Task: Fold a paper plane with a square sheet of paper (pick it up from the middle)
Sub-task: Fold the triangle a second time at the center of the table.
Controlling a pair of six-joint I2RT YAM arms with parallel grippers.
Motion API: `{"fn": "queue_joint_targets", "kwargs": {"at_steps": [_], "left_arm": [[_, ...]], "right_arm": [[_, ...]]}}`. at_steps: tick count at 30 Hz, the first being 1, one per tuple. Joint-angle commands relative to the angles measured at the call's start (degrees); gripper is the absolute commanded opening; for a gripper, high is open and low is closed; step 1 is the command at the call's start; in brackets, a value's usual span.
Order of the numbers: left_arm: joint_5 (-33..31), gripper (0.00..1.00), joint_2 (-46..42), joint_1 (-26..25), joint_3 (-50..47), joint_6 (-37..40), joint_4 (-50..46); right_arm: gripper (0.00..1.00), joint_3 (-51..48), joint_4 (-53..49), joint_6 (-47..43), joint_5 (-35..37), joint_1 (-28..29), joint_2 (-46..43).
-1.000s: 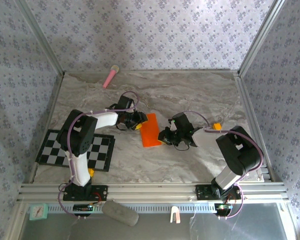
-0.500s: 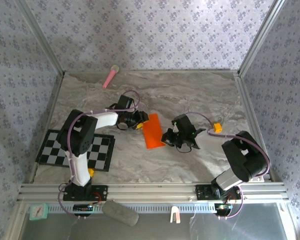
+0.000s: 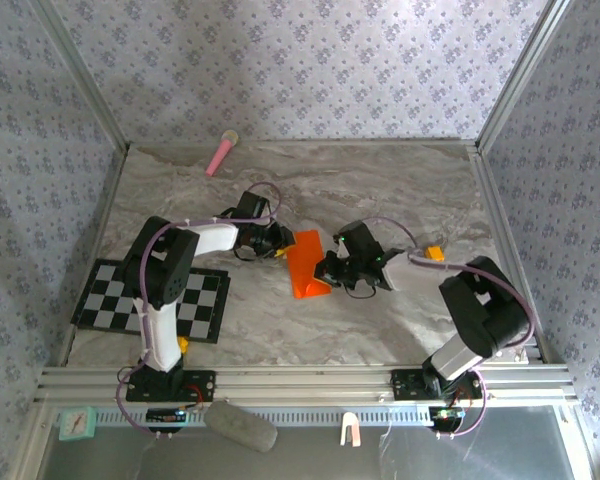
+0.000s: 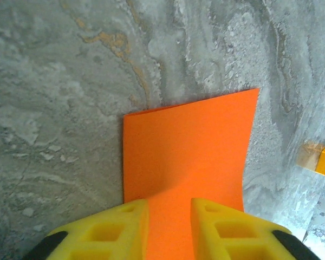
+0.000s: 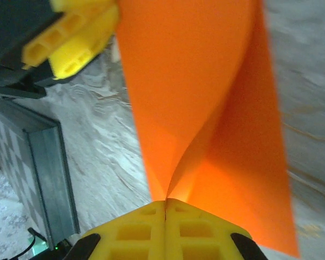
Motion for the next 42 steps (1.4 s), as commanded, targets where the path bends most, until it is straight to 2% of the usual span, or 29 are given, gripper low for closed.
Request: {"fn": "queue_joint_targets", "kwargs": {"at_steps": [1,7,15,42], "left_arm": [[-1.67,0.25,2.4,-0.43,0.47,1.67,-3.43],[-1.87,0.21,3.04,-0.62,0.6,2.09,-4.09],[-1.77,0.2,3.3,-0.68,1.0,2.58,-5.16],[-1.99,0.19,3.66,-1.14,-1.04,1.52,-4.5]], "right_arm": [[0.0,2.96,-0.12,-2.45,-3.7,0.34,3.22],[0.0,5.13,2.77,-1.56,-3.58,0.73,6.9],[0.0,5.24,6.0,0.66,0.24,1.26,8.56],[0.0,9.05,2.77,-3.16,1.63,1.3,12.49]]}}
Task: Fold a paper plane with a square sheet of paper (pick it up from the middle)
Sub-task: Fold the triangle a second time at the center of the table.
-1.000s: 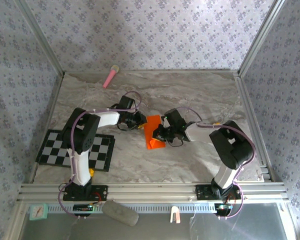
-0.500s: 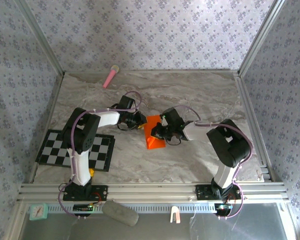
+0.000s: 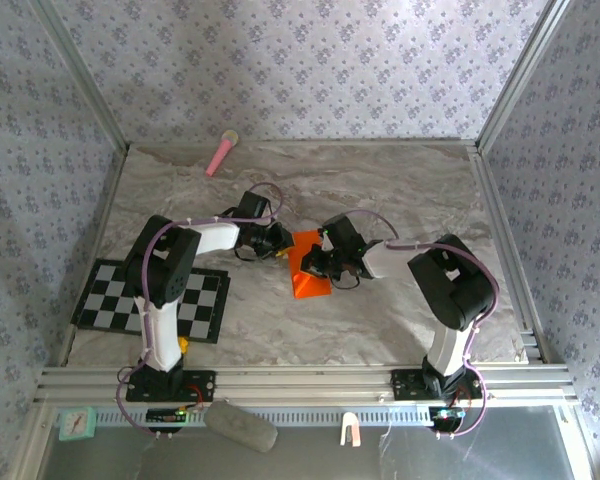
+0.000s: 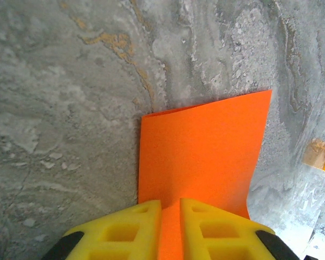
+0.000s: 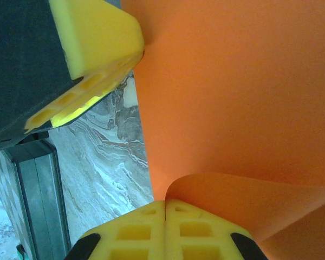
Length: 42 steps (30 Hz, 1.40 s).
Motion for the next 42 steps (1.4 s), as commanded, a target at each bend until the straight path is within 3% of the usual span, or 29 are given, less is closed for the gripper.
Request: {"fn": "queue_joint_targets", "kwargs": {"at_steps": [1,42], "left_arm": [[-1.99,0.18,2.67,-0.97,-1.9,0.23,-3.45],[-1.71,0.18,3.03,-1.41,-1.54,0.04,-3.47]], "right_arm": [[0.0,1.94,-2.08,-1.74,1.07,0.28,0.99],[0.0,4.41,-3.94,-3.25,0.29,0.75,4.3]]}}
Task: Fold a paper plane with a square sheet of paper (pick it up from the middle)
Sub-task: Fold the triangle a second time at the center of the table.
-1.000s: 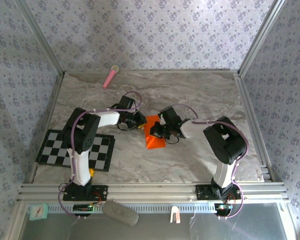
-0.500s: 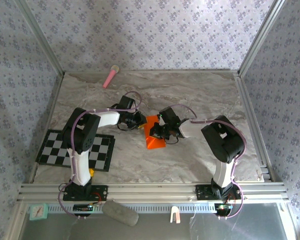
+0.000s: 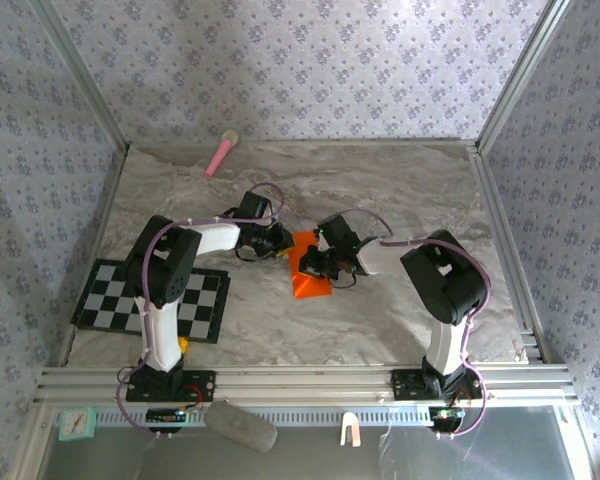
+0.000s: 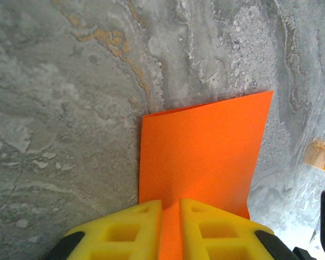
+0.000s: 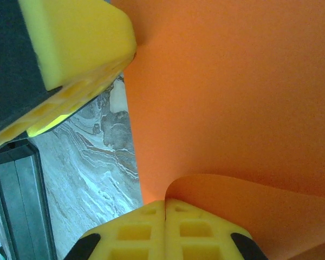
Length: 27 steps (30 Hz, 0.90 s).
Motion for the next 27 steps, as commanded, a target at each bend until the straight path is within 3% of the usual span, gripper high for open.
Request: {"fn": "queue_joint_targets", "kwargs": {"at_steps": [1,16,22,27], "left_arm": [[-1.49,0.18,2.99,-1.1,-1.54,0.16,-3.74],[-1.61,0.19,0.56,-0.93,1.0,0.99,-6.2],[-5.1,0.24,-4.45,-0.06,3.34,0.42,-8.97],[-8.44,0.3,-9.46,1.71,-0.15,-1.96,-8.58]], "right_arm": [[0.0,1.48,-1.6,-0.85,0.01,0.24,1.08],[0.01,1.68,-4.03,-1.03,1.28,0.18,1.82],[0.15,1.79,-4.51,-0.66,1.55,0.1,2.26],[0.27,2.77,-6.09,0.49,1.35,-0.22,3.13]]}}
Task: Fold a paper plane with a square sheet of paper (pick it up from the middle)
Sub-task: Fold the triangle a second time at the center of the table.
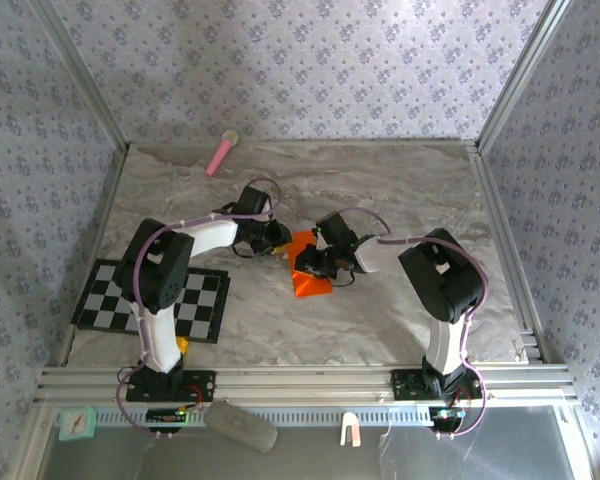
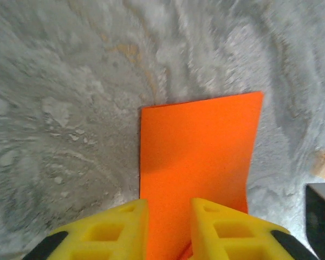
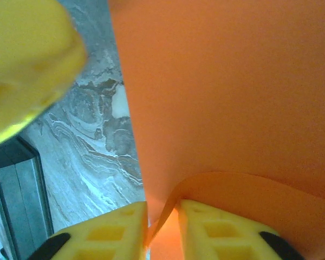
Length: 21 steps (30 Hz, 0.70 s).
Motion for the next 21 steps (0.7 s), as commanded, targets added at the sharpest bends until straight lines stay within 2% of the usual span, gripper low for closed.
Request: {"fn": "queue_joint_targets", "kwargs": {"at_steps": [1,8,12,15,21], "left_arm": [[-3.57,0.32,-5.85,1.67,-2.97,-1.78,-1.19],[-4.81,0.39,-12.88,3.48,-8.28,-1.98,-1.38],[-3.58,0.38,-15.09,2.88,-10.3,-2.42,-0.8],[-2.53,0.33,-16.16,1.44,-11.64,-3.14,-0.18],[0.63,0.22,-15.33,-2.5,-15.36,-7.1,6.5]], "right_arm": [[0.29,0.66,-4.37,0.5,1.55,-0.15,2.12],[0.4,0.61,-4.83,0.82,1.52,-0.33,2.14],[0.39,0.39,-4.89,0.82,1.57,-0.33,2.14],[0.32,0.06,-5.05,0.76,1.74,-0.33,2.27],[0.1,0.45,-6.96,0.03,2.71,-0.25,2.82]]}}
